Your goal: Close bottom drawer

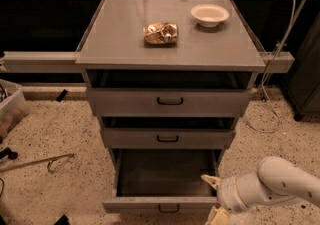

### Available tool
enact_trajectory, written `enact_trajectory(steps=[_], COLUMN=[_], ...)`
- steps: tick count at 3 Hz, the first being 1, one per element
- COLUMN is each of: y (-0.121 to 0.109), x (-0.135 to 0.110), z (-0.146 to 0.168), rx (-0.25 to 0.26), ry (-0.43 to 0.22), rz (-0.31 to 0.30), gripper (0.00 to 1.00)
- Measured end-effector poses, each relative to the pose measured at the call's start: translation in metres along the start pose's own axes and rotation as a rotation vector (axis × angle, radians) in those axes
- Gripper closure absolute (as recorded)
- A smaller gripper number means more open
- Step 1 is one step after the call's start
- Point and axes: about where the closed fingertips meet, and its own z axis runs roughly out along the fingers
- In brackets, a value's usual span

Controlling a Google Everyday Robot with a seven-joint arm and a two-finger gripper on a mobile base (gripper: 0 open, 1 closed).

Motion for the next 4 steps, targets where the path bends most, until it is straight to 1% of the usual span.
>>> enact_trajectory(steps=[1,2,3,4], y=[0.011,0.011,0.008,-0.007], x=[0.014,0.014,0.025,0.051], z=[0.024,0.024,0.049,0.105], rx=[-0.047,-0.047,-0.037,-0.018], ry=[-0.028,-0.028,-0.022,-0.024], rz=[0.033,0.033,0.042,0.106], gripper=[0.0,0.0,0.0,0.0])
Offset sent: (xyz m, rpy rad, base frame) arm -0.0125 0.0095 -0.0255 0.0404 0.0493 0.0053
